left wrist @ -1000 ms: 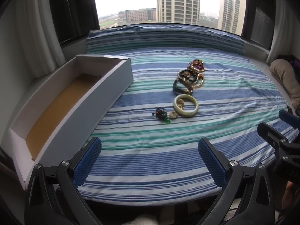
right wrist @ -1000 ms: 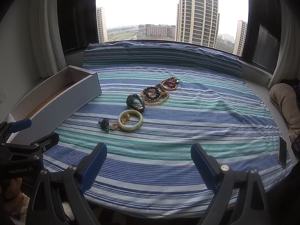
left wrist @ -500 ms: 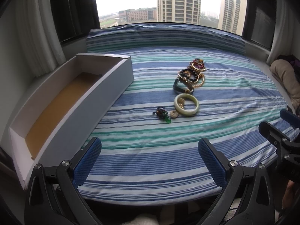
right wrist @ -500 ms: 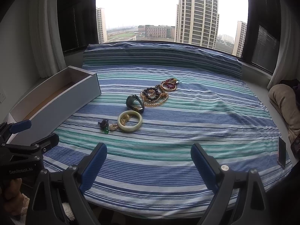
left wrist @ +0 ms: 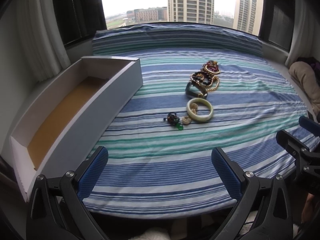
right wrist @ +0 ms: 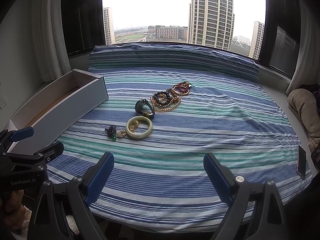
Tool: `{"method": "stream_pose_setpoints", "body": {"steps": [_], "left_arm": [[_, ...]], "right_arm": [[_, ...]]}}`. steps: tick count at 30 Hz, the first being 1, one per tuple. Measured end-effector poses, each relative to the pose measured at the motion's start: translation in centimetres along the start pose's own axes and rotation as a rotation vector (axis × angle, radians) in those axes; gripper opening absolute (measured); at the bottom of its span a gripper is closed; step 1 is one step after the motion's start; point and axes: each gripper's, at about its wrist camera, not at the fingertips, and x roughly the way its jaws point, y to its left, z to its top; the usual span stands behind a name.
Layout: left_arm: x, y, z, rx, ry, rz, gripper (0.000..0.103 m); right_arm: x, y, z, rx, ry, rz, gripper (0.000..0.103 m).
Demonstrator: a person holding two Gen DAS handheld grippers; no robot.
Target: Organize jewelry
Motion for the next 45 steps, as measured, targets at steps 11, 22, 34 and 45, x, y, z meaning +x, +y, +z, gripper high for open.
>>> {"method": "stream_pose_setpoints", "body": {"steps": [11,22,34,45], "left_arm": [[1.7,0.9,-0.1,-0.008,0.042,-0.058,0.103],[7.1,1.9,1.7,-0.024,0.13,-0.159,0.102],[15.6,-0.5,4.8,-0.102,0.199,-0.155,0.073],[19.8,-0.1,4.1,-0.139,0.274,-0.189,0.027]], "right_arm": [[0.6,0.0,-0.3,0.004,0.016,0.009,0.093],[2.8,-1.1,-1.0,0.029,0.077,0.025,0.093],[6.1,-1.9,-1.0,0.04,0.155,0.046,0.093],[9.2,-3.3,-0.4,0.054,0.197,0.061,0.093]]}}
